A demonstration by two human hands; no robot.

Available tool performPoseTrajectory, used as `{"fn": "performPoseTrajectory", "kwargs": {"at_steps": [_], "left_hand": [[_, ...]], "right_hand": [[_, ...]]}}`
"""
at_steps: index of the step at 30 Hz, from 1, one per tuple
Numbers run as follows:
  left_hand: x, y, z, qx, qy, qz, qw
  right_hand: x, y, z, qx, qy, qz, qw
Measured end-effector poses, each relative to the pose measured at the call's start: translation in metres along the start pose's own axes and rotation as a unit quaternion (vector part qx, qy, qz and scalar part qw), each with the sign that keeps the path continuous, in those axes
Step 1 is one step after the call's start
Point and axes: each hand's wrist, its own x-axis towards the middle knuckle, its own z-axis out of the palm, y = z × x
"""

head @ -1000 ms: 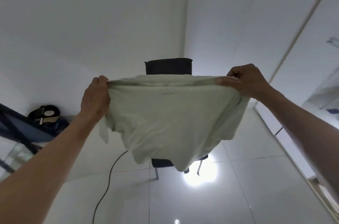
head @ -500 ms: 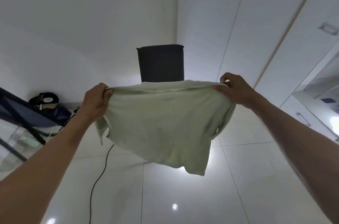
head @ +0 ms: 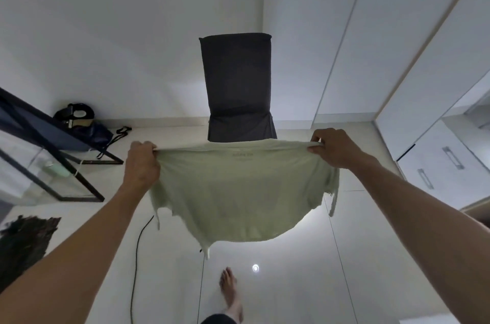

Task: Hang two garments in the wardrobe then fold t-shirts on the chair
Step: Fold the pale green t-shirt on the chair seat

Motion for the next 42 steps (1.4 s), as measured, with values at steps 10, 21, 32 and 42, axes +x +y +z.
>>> {"fn": "performPoseTrajectory", "kwargs": {"at_steps": [10,21,32,42], "left_hand": [[0.058,0.017,0.078,-0.041,-0.115,-0.199,0.972],[0.188,0.018,0.220,-0.160,-0.142,-0.285,0.935],[0.341,0.045,0.332,-0.154,-0.081,-0.274,0.946],[0.458,0.047,0.449,-0.060,-0.095,-0.278,0.954]], "right_hand": [[0.075,0.015,0.053,-0.026,-0.047,0.221,0.974],[0.211,0.045,0.155,0.368,0.076,0.412,0.830],[0.408,0.102,0.234,0.444,0.136,0.402,0.790],[0.554,0.165,0.316,0.389,0.109,0.451,0.796]]}}
